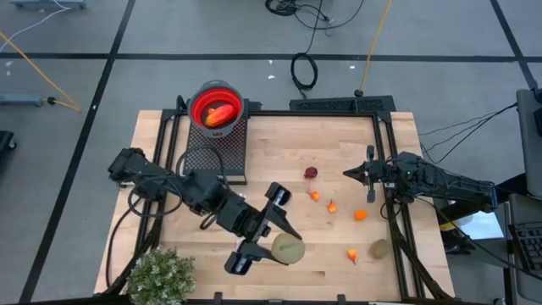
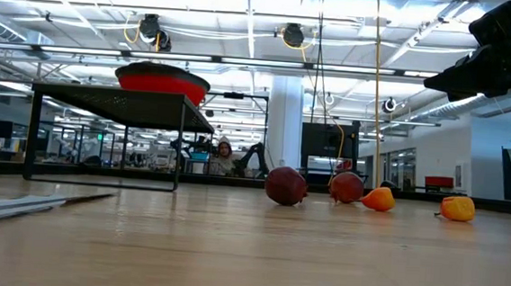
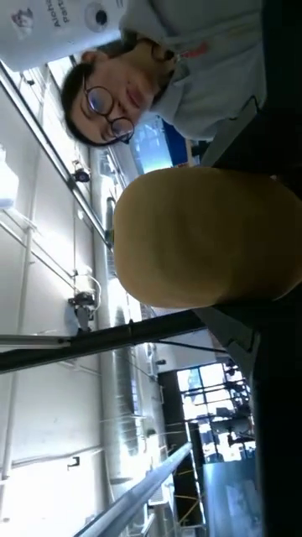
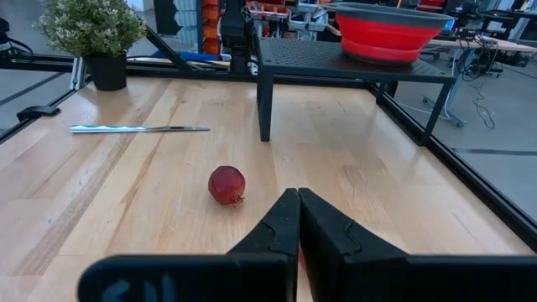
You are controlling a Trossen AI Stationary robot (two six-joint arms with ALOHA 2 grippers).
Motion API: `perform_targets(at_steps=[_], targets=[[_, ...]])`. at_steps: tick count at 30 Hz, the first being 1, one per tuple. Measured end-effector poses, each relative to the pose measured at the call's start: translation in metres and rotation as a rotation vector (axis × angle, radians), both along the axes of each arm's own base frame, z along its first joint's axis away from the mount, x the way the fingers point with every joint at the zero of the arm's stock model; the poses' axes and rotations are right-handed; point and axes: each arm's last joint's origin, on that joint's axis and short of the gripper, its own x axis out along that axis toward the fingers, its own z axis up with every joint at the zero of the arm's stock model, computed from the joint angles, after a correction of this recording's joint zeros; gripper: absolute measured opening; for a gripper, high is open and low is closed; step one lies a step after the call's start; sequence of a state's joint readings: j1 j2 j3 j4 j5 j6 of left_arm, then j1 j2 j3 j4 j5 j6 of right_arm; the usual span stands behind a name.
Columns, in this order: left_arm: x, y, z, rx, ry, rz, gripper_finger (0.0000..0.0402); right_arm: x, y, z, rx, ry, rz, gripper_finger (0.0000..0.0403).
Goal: Pick & Place Fruit
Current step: Put the kiwi into the red strainer bowl on the shelf
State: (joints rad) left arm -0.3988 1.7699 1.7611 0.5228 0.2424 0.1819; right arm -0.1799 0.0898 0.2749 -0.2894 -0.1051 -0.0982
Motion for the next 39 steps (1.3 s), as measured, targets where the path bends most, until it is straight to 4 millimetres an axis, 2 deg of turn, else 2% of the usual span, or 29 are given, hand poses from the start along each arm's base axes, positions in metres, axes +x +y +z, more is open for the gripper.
perform_targets(at_steps=[6,12,27,34,39], targets=[[0.000,0.000,0.000,-0.018,0.012,0.011,0.0184,0.000,0.000,0.000,0.000,0.000,0.000,0.0000],[0.002,0.003,0.001,-0.135,0.066,0.065,0.0184,0.000,0.000,0.000,0.000,0.000,0.000,0.0000],[-0.003,0.022,0.014,-0.672,0.052,0.357,0.0184,0.000,0.000,0.000,0.000,0.000,0.000,0.0000],[-0.006,0.029,0.015,-0.914,0.046,0.416,0.0184,0.000,0.000,0.000,0.000,0.001,0.000,0.0000],[-0.006,0.031,0.014,-1.016,0.059,0.424,0.0184,0.000,0.000,0.000,0.000,0.000,0.000,0.0000]])
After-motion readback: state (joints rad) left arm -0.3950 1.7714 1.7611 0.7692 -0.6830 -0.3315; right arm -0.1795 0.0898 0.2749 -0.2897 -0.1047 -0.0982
